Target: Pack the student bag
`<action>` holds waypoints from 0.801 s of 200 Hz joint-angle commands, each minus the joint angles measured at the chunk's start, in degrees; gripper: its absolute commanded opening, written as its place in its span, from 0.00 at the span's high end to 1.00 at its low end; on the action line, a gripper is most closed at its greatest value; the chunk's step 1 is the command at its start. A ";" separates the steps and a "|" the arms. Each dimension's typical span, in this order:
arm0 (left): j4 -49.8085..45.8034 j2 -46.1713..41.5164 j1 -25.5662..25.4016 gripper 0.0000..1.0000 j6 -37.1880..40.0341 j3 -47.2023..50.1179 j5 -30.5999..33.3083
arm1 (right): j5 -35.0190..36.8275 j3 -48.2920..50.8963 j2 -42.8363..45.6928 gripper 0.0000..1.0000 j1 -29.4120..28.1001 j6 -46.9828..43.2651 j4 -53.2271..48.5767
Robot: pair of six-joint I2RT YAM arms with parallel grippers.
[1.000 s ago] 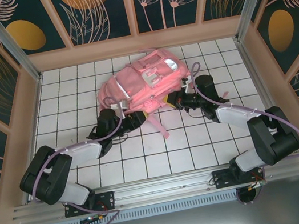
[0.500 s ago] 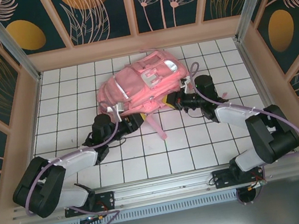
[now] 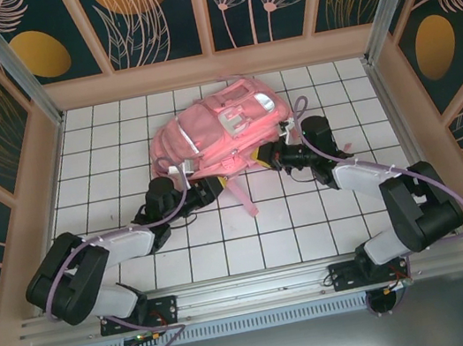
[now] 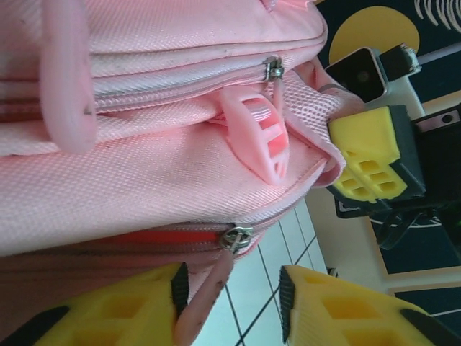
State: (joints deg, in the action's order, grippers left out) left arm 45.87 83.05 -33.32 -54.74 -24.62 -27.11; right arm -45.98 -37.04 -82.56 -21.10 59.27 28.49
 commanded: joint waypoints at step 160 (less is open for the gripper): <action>1.96 3.50 -0.25 0.59 -1.41 -0.88 -3.21 | -4.65 -3.78 -0.75 1.00 -0.88 -0.76 6.99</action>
State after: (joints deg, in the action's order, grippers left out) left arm 45.98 84.90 -33.39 -54.89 -25.98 -29.17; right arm -46.59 -37.26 -83.85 -21.12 59.02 28.49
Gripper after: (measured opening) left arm 0.411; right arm 0.062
